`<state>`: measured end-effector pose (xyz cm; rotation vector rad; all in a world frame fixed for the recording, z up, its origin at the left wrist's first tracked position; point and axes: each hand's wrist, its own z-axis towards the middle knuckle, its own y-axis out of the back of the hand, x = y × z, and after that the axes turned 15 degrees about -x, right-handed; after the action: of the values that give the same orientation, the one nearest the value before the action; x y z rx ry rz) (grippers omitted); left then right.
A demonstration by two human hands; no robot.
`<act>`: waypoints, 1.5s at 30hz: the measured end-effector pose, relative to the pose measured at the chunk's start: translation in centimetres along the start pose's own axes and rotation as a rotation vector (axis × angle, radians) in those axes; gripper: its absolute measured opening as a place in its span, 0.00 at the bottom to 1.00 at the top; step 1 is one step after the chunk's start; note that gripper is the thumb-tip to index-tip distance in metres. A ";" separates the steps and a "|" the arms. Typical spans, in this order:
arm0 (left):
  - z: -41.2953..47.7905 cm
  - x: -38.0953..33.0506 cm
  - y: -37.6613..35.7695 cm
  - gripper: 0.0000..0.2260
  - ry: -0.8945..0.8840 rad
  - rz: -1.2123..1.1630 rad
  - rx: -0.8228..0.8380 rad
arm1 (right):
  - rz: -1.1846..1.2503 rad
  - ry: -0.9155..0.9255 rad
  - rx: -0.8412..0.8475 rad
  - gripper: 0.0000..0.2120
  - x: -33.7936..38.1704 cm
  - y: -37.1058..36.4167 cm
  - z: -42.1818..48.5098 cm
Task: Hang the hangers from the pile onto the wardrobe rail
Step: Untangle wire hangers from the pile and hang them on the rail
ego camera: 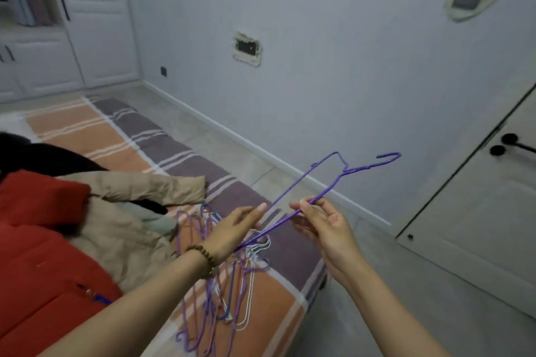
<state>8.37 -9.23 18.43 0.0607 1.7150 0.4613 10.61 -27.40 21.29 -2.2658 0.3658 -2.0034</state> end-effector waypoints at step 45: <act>-67.4 -51.1 -35.2 0.12 -0.748 -0.546 1.401 | -0.312 1.235 -1.591 0.13 50.7 52.1 -60.9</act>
<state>-38.13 -74.62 62.66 0.6563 0.9407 -1.0954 -50.08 -84.69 66.40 -0.5545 2.4251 -3.7135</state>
